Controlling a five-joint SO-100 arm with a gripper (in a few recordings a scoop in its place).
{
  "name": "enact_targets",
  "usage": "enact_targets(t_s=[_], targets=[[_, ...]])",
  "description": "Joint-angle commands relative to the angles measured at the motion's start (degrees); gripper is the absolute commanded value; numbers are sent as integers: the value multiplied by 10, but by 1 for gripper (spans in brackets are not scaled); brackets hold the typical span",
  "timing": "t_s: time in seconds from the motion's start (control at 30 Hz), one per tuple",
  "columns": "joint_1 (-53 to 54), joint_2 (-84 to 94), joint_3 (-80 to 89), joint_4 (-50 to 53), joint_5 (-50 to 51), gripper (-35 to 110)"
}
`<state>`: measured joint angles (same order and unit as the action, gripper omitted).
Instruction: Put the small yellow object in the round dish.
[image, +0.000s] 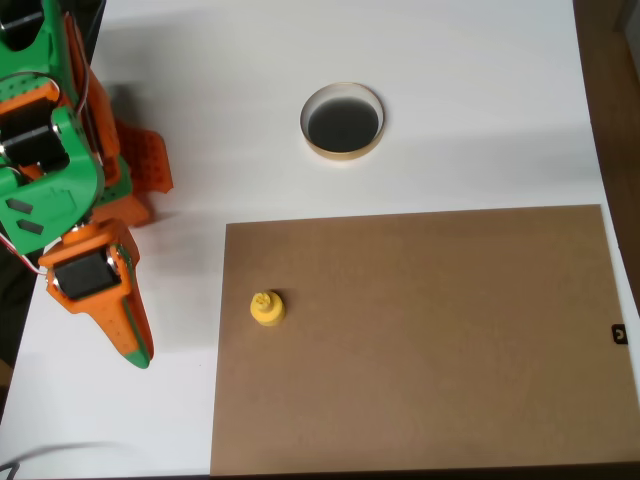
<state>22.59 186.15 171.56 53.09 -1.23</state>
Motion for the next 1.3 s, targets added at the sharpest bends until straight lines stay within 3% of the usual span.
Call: enact_targets(t_s=[0.0,0.7,1.27], targets=[[9,9,-2,-14,7,1],[5,9,-2,-14,3,0],[73,4,-93,3,-17,17]])
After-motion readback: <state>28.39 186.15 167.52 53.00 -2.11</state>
